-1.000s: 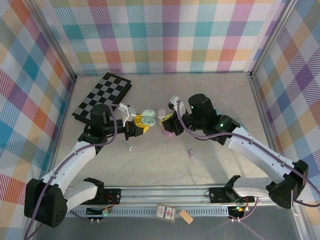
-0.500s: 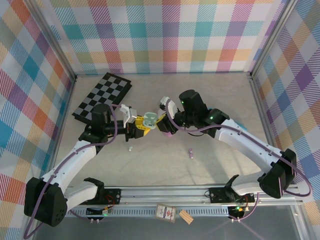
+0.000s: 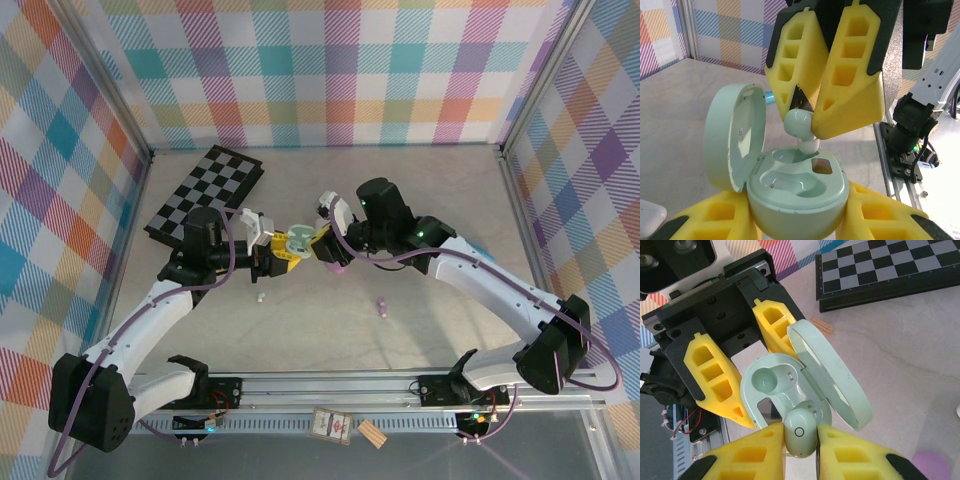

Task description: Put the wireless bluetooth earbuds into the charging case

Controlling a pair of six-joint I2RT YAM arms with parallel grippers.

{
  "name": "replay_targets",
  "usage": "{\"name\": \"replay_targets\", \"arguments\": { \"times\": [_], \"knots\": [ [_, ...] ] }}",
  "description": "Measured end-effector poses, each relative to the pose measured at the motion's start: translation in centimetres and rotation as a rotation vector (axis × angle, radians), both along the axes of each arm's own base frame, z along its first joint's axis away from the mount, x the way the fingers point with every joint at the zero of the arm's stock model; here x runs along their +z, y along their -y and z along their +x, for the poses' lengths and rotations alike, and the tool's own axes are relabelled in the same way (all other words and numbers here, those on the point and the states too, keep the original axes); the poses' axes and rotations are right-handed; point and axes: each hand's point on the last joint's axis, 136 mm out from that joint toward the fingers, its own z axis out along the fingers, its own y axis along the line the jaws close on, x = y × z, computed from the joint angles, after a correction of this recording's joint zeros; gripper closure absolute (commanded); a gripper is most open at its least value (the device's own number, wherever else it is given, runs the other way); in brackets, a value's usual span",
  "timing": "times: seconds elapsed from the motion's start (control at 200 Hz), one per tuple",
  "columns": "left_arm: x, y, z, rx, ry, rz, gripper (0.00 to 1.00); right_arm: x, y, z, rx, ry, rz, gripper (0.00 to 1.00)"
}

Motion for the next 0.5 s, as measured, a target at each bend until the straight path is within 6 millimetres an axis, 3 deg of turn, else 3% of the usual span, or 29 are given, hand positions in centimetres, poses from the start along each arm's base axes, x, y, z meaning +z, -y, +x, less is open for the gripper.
{"name": "replay_targets", "arguments": {
  "times": [0.5],
  "knots": [
    [0.27, 0.12, -0.03, -0.003, 0.007, -0.002, 0.67, -0.46, -0.29, 0.01, 0.007, -0.019, -0.002, 0.72]
  ]
}}
